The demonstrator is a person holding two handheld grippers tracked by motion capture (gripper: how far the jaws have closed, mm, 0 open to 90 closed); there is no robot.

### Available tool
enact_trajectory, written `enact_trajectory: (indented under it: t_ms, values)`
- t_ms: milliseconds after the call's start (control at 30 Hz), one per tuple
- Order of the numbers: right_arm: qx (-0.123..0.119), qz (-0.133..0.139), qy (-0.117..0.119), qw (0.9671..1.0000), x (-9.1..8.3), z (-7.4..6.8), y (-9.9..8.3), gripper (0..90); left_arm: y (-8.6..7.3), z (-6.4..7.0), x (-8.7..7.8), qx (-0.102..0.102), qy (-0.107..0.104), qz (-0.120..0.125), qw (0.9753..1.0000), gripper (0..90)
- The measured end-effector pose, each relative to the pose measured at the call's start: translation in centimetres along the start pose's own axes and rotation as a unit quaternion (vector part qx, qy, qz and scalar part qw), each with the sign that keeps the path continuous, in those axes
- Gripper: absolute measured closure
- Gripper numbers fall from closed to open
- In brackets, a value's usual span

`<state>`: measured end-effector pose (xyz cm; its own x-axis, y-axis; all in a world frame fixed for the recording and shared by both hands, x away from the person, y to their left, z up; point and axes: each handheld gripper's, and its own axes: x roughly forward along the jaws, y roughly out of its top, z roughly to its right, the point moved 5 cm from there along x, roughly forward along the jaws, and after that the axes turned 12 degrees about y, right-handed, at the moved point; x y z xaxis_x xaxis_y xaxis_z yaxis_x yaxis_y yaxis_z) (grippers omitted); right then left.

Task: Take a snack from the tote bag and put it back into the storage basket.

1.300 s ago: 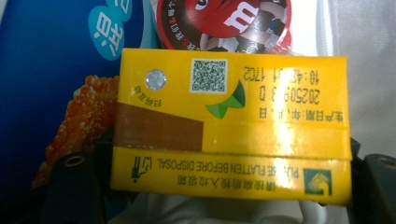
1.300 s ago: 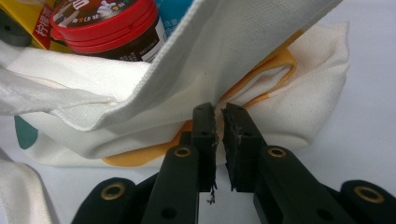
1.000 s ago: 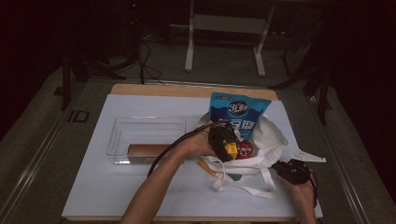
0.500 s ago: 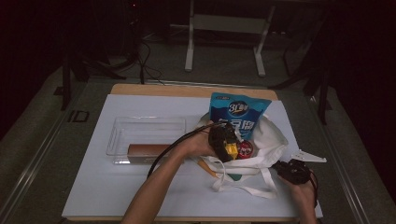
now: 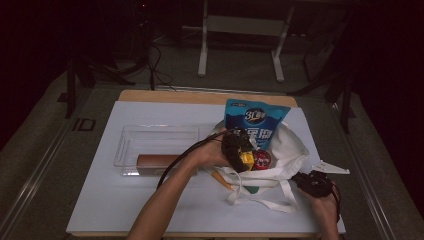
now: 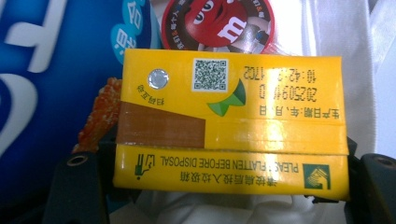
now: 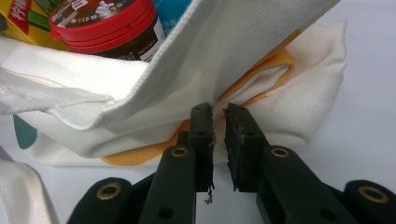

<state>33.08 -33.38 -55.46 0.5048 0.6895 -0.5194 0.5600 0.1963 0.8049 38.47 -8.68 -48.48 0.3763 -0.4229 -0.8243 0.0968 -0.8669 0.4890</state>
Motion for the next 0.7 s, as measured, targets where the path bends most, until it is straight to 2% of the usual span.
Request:
enact_trajectory:
  t_ms: [400,567,700]
  values:
    - [0.0,0.0,-0.001,1.0,0.0,0.0,0.0,80.8,-0.4,-0.6,-2.0,0.011,0.016,0.017,0.9997,28.2]
    - [0.001,0.0,-0.001,1.0,0.0,0.0,0.0,80.8,-0.5,-0.6,-2.8,0.024,0.024,0.025,0.9991,28.2]
    - [0.001,0.0,-0.001,1.0,0.0,0.0,0.0,80.5,-0.4,-0.8,-3.5,0.024,0.03,0.038,0.9986,28.2]
